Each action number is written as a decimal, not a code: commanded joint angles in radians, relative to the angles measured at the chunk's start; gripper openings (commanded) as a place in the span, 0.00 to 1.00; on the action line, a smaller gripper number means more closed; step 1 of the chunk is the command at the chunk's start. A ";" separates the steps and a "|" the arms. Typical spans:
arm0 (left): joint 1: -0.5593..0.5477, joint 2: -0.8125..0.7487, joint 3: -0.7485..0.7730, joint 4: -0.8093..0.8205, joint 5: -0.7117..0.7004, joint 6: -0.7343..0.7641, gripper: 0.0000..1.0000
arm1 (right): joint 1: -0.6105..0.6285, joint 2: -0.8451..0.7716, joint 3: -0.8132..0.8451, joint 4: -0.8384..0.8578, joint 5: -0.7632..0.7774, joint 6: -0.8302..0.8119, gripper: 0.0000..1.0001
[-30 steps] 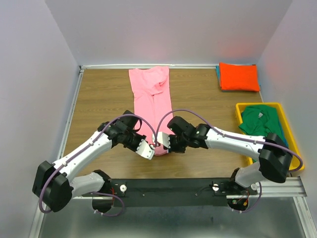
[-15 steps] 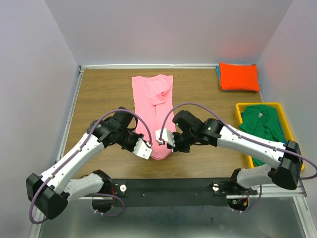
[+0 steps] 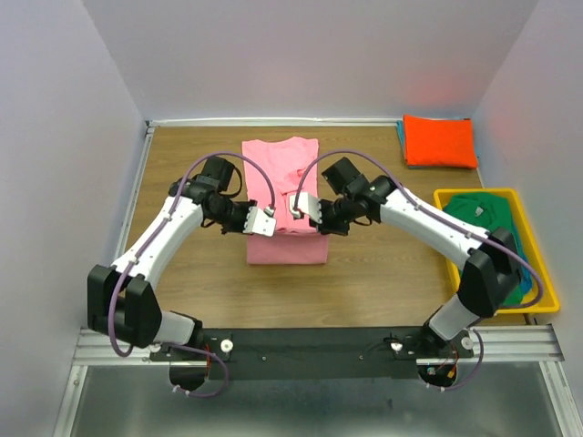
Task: Fold and stack the t-shirts
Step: Fold the tshirt
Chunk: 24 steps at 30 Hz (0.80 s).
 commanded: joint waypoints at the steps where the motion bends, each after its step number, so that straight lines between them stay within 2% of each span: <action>1: 0.040 0.084 0.076 0.059 0.031 0.061 0.00 | -0.066 0.103 0.101 -0.018 -0.018 -0.117 0.00; 9: 0.124 0.306 0.242 0.084 0.038 0.092 0.00 | -0.161 0.301 0.310 -0.019 -0.037 -0.201 0.01; 19: 0.163 0.536 0.412 0.124 0.030 0.101 0.00 | -0.221 0.530 0.519 -0.019 -0.049 -0.263 0.01; 24: 0.173 0.613 0.448 0.165 0.022 0.087 0.00 | -0.236 0.614 0.612 -0.018 -0.046 -0.272 0.01</action>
